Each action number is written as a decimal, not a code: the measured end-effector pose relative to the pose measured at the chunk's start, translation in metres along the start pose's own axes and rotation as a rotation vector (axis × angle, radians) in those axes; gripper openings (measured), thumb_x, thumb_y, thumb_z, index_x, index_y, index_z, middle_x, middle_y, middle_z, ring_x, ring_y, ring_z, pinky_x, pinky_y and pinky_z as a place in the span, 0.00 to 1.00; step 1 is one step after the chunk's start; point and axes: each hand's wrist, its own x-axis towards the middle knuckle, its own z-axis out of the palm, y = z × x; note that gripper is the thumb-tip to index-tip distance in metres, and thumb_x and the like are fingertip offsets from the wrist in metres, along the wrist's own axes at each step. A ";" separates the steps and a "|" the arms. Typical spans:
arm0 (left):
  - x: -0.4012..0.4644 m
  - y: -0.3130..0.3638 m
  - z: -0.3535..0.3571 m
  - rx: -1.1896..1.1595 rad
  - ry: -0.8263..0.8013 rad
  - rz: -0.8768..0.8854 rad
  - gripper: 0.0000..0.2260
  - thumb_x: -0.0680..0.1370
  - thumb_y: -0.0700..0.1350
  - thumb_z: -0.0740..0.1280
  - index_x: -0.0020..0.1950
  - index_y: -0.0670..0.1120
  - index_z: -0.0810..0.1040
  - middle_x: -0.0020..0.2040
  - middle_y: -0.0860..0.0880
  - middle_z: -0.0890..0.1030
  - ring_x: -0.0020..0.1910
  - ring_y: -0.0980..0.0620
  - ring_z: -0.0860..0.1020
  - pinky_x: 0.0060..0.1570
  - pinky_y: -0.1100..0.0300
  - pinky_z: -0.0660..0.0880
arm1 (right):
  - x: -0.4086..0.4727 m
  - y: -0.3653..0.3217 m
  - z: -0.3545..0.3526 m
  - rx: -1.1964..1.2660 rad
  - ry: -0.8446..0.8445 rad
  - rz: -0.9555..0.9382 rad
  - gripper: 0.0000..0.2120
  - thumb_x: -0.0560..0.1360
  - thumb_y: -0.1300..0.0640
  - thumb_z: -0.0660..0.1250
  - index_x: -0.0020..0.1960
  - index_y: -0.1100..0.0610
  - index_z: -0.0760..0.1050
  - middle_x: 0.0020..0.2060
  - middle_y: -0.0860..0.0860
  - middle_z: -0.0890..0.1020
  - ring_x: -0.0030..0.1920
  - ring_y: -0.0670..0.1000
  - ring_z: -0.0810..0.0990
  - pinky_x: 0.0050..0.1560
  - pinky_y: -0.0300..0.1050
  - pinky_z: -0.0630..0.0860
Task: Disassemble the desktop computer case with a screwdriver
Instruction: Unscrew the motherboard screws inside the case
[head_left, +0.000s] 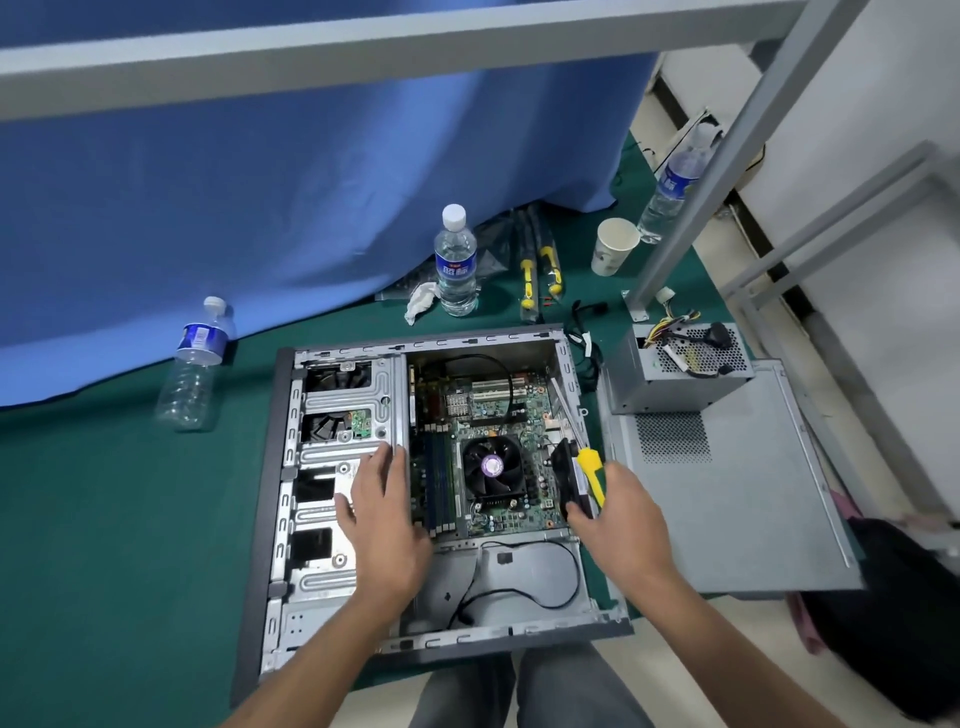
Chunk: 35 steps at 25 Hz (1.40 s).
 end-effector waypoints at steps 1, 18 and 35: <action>-0.003 -0.003 -0.002 0.019 -0.022 0.019 0.45 0.65 0.30 0.72 0.78 0.46 0.58 0.77 0.48 0.57 0.77 0.50 0.54 0.76 0.40 0.48 | -0.004 0.001 -0.001 -0.003 -0.020 -0.001 0.16 0.75 0.46 0.70 0.52 0.52 0.66 0.44 0.46 0.72 0.40 0.46 0.72 0.35 0.38 0.66; 0.156 -0.014 -0.013 0.203 0.115 0.113 0.27 0.82 0.64 0.41 0.80 0.58 0.50 0.81 0.47 0.50 0.79 0.50 0.40 0.75 0.42 0.41 | 0.087 -0.108 -0.016 -0.225 -0.064 -0.502 0.13 0.80 0.48 0.63 0.58 0.55 0.73 0.50 0.51 0.76 0.46 0.54 0.79 0.45 0.48 0.76; 0.161 -0.018 -0.005 0.267 0.177 0.139 0.25 0.83 0.62 0.44 0.78 0.56 0.57 0.77 0.46 0.61 0.79 0.47 0.48 0.73 0.42 0.44 | 0.124 -0.129 0.016 -0.220 -0.154 -0.503 0.14 0.80 0.51 0.63 0.60 0.59 0.75 0.53 0.53 0.75 0.50 0.56 0.80 0.48 0.49 0.79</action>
